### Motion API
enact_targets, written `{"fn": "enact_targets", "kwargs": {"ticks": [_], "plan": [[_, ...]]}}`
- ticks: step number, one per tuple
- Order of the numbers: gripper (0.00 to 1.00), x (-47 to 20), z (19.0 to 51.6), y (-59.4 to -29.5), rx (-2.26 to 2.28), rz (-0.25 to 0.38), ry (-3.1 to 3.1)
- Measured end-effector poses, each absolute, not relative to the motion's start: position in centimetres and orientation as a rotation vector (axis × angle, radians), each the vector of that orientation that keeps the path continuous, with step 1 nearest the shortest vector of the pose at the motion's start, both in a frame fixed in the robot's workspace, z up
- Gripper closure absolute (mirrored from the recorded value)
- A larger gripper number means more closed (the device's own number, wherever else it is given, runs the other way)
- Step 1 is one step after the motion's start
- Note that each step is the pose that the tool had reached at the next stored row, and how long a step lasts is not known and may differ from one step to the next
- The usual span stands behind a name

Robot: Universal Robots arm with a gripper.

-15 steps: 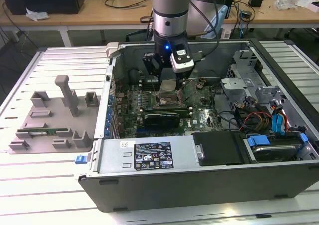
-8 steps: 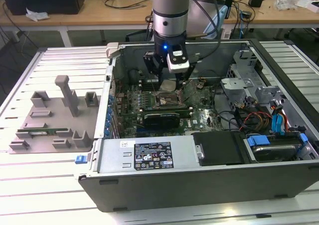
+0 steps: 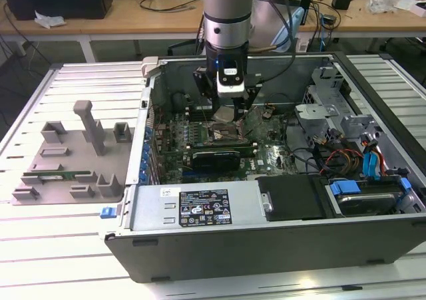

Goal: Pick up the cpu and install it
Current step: 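Place the cpu into insertion slot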

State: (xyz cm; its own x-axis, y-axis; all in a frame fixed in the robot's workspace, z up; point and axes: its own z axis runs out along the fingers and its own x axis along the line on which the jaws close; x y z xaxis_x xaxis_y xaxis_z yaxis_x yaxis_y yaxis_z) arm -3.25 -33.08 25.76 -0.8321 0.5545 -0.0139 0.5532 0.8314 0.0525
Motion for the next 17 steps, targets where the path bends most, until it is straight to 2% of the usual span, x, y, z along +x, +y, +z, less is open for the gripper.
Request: {"fn": "enact_targets", "kwargs": {"ticks": [17], "plan": [[0.45, -3.25, 25.66, -33.07, 1.452, 0.062, 2.743]]}}
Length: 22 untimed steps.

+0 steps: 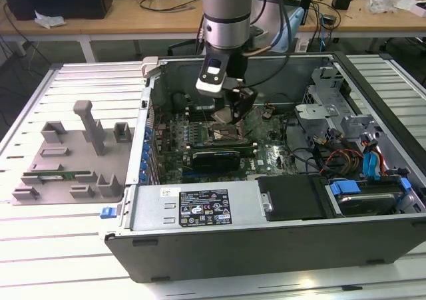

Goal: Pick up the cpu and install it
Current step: 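Place the cpu into insertion slot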

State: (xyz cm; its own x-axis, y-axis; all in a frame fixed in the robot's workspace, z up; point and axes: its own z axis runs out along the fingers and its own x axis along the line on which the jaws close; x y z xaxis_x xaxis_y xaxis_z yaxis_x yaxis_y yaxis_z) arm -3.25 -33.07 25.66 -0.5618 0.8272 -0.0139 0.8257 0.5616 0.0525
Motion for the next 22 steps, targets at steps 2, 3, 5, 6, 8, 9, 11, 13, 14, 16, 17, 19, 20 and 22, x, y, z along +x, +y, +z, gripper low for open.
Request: {"fn": "enact_targets", "kwargs": {"ticks": [2, 3, 5, 6, 8, 9, 11, 13, 14, 16, 17, 19, 20, 22], "plan": [[0.45, -3.2, 25.6, -33.1, 1.529, 0.060, 2.700], [0.45, -3.2, 25.6, -33.1, 1.552, 0.060, 2.687], [0.45, -3.2, 25.6, -33.1, 1.602, 0.059, 2.656], [0.45, -3.2, 25.6, -33.1, 1.644, 0.058, 2.630], [0.45, -3.2, 25.5, -33.1, 1.736, 0.055, 2.568], [0.45, -3.2, 25.5, -33.1, 1.765, 0.055, 2.548], [0.45, -3.2, 25.4, -33.1, 1.845, 0.053, 2.489], [0.45, -3.2, 25.3, -33.1, 1.892, 0.051, 2.453], [0.45, -3.2, 25.2, -33.1, 1.918, 0.051, 2.433], [0.45, -3.2, 25.1, -33.1, 1.966, 0.049, 2.394], [0.45, -3.2, 25.0, -33.1, 1.986, 0.049, 2.376], [0.45, -3.2, 24.9, -33.1, 2.023, 0.048, 2.345], [0.45, -3.2, 24.8, -33.1, 2.044, 0.047, 2.326], [0.45, -3.2, 24.6, -33.1, 2.078, 0.047, 2.295]]}}
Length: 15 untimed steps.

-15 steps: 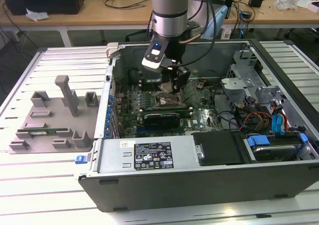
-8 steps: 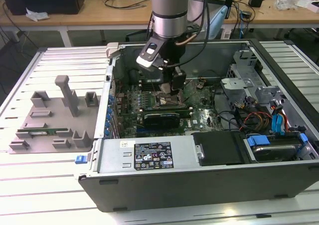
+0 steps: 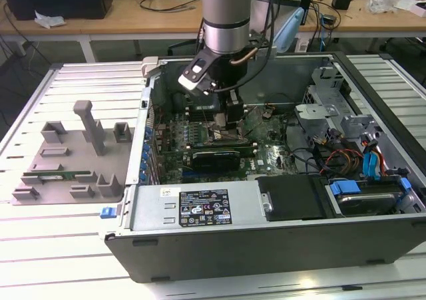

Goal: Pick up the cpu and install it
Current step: 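Place the cpu into insertion slot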

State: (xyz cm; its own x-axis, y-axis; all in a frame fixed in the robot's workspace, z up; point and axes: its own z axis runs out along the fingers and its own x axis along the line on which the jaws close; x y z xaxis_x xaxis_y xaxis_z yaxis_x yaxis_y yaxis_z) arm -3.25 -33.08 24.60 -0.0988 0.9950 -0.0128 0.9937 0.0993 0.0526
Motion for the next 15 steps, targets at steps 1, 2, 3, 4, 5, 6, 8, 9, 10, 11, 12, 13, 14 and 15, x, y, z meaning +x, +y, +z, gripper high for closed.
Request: {"fn": "enact_targets", "kwargs": {"ticks": [1, 2, 3, 4, 5, 6, 8, 9, 10, 11, 12, 13, 14, 15], "plan": [[0.45, -3.2, 24.5, -33.1, 2.093, 0.047, 2.282], [0.45, -3.2, 24.4, -33.1, 2.104, 0.049, 2.274], [0.45, -3.2, 24.3, -33.0, 2.105, 0.050, 2.273], [0.45, -3.2, 24.1, -33.0, 2.106, 0.051, 2.273], [0.45, -3.2, 24.0, -32.9, 2.106, 0.050, 2.272], [0.45, -3.2, 23.9, -32.9, 2.106, 0.050, 2.273], [0.45, -3.2, 23.6, -32.6, 2.107, 0.049, 2.273], [0.45, -3.2, 23.5, -32.5, 2.107, 0.047, 2.274], [0.45, -3.2, 23.3, -32.4, 2.108, 0.045, 2.274], [0.45, -3.2, 23.2, -32.3, 2.109, 0.039, 2.273], [0.45, -3.2, 23.1, -32.2, 2.110, 0.034, 2.271], [0.45, -3.2, 22.9, -32.1, 2.115, 0.028, 2.267], [0.45, -3.2, 22.8, -32.0, 2.121, 0.024, 2.263], [0.45, -3.2, 22.6, -32.0, 2.126, 0.021, 2.260]]}}
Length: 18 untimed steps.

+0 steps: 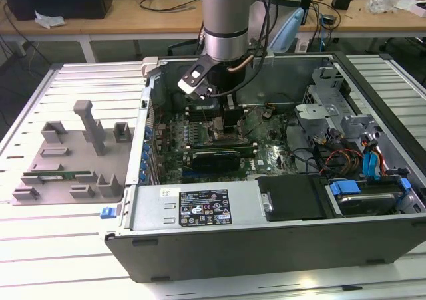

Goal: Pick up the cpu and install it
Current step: 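Place the cpu into insertion slot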

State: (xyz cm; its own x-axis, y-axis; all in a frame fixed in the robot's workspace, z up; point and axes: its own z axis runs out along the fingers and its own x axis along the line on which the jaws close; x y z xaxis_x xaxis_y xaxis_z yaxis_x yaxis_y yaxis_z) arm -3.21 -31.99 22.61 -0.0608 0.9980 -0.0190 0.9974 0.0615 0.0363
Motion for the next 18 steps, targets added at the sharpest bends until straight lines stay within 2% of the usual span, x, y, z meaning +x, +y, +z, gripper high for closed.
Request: {"fn": "enact_targets", "kwargs": {"ticks": [18], "plan": [[0.45, -3.2, 20.9, -31.9, 2.139, 0.019, 2.249]]}}
